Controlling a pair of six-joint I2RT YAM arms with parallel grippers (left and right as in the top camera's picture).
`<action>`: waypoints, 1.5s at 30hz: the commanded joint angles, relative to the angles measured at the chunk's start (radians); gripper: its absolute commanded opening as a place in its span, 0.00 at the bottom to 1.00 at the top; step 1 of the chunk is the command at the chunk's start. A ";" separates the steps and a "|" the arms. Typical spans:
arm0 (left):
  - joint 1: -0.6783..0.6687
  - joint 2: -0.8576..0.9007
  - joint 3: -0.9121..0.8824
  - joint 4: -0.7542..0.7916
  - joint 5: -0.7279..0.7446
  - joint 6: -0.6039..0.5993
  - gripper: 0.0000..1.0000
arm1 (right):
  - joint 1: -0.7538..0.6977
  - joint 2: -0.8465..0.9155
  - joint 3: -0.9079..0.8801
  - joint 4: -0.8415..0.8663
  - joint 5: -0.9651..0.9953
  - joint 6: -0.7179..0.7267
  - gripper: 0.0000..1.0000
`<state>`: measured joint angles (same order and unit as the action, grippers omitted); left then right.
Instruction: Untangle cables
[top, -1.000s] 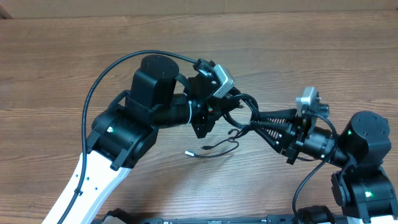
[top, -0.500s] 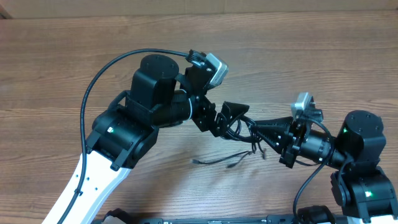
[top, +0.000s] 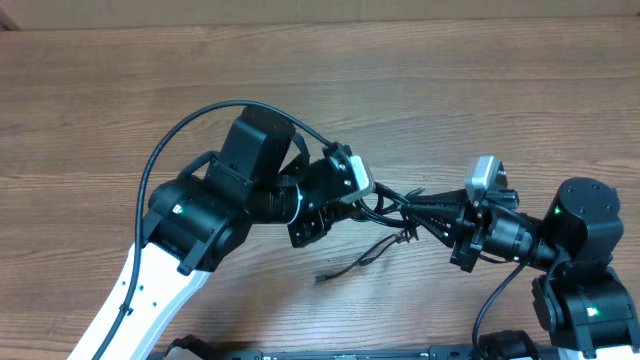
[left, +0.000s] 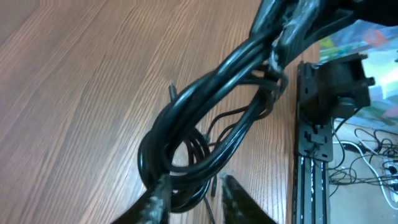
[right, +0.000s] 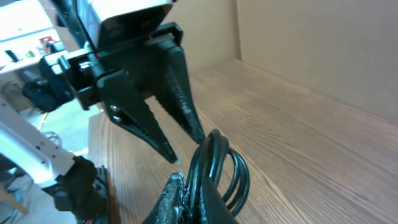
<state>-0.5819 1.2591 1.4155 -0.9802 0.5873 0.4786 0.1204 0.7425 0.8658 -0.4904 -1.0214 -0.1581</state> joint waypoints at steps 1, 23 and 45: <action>0.000 -0.004 0.008 0.009 0.045 0.081 0.37 | 0.004 -0.008 0.028 0.010 -0.076 -0.008 0.04; -0.001 0.009 0.007 0.048 0.060 0.083 0.04 | 0.004 -0.008 0.028 0.054 -0.153 -0.004 0.04; 0.187 0.009 0.007 0.279 0.008 -0.634 0.04 | 0.004 -0.006 0.026 -0.032 0.011 0.200 0.88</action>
<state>-0.3927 1.2648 1.4124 -0.7097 0.6914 0.0399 0.1204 0.7422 0.8661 -0.5251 -1.0573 -0.0448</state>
